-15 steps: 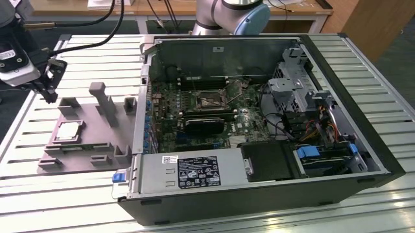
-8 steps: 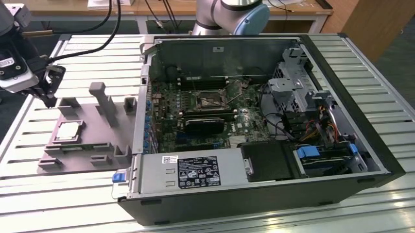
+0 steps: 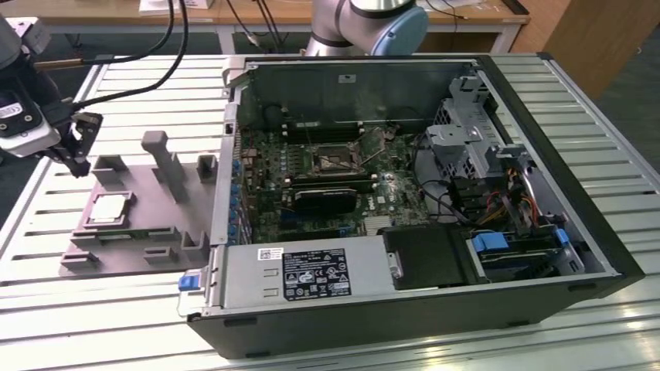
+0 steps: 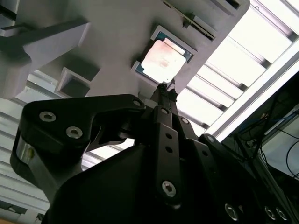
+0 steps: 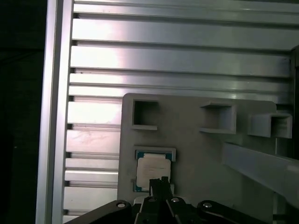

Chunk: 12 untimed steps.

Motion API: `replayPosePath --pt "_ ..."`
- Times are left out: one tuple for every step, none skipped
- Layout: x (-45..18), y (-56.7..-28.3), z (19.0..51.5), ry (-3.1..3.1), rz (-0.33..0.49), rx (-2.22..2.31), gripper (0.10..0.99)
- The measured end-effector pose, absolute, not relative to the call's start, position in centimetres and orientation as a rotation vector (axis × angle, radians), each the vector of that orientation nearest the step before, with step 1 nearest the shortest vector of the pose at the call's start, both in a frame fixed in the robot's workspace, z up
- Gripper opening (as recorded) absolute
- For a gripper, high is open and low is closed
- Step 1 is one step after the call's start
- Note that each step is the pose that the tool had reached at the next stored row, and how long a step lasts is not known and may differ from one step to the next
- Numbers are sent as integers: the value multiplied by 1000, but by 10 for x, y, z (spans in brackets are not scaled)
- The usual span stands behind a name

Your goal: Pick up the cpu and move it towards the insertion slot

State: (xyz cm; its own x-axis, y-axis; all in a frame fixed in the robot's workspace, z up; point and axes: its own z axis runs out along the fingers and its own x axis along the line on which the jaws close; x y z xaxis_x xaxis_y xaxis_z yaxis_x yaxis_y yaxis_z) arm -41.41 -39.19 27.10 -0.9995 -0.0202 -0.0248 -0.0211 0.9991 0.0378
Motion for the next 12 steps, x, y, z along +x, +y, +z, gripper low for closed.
replayPosePath --pt "-415 -392 269 3115 59 -32 102" --pt "-416 -392 268 3113 59 -32 102" --pt "-416 -392 267 3111 59 -32 102" --pt "-417 -392 266 3108 59 -32 102" --pt "-418 -392 264 3105 59 -33 102" --pt "-418 -392 263 3102 59 -33 102" --pt "-419 -392 262 3099 59 -33 102" --pt "-419 -392 260 3096 59 -33 102" --pt "-419 -392 259 3094 59 -33 102" --pt "-419 -392 258 3091 59 -33 102" --pt "-419 -392 257 3090 58 -33 102" --pt "-419 -392 255 3089 58 -33 102"
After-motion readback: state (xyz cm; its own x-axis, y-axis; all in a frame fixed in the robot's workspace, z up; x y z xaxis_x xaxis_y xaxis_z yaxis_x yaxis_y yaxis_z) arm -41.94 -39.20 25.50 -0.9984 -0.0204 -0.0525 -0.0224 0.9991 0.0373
